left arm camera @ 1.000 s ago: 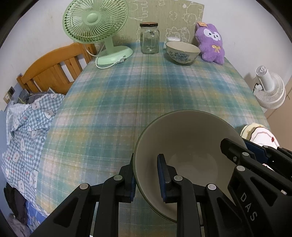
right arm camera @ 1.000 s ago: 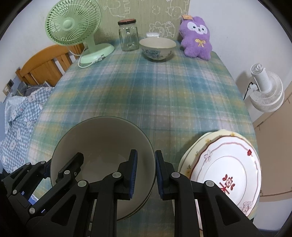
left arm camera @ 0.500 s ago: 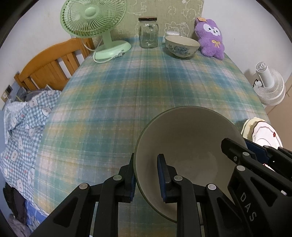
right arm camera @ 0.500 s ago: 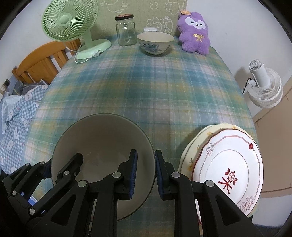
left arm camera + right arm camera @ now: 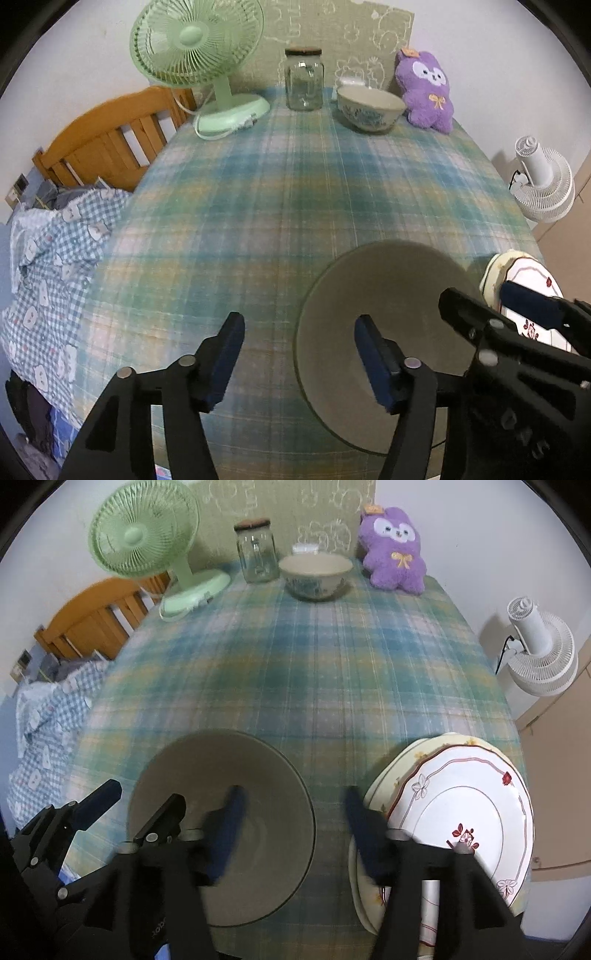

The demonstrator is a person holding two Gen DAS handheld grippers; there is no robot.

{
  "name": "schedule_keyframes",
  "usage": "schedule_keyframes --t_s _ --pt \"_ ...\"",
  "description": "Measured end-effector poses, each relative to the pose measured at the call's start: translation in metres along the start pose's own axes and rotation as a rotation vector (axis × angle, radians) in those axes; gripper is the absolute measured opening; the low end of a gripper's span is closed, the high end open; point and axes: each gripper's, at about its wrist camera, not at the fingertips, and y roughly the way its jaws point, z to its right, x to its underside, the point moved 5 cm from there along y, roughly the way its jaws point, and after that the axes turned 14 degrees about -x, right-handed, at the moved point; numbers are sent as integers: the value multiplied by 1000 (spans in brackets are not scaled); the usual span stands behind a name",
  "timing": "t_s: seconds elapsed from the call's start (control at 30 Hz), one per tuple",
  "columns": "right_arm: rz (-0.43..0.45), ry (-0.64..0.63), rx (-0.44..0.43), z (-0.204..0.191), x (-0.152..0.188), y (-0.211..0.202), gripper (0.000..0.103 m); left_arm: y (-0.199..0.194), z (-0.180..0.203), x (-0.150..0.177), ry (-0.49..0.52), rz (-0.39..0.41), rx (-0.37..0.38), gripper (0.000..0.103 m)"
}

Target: Organize plates and bowls

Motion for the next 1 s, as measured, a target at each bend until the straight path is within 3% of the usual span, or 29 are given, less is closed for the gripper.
schedule_keyframes --t_s 0.13,0.6,0.73,1.0 --pt "21 -9 -15 -3 -5 -13 65 -11 -4 -5 -12 18 -9 74" --pt "169 -54 -28 -12 -40 -77 77 -65 -20 -42 -74 137 1 80" --pt "211 -42 -30 -18 -55 -94 77 -79 -27 -58 -85 161 20 89" --pt "285 -60 23 -33 -89 -120 77 -100 -36 -95 -53 246 15 94"
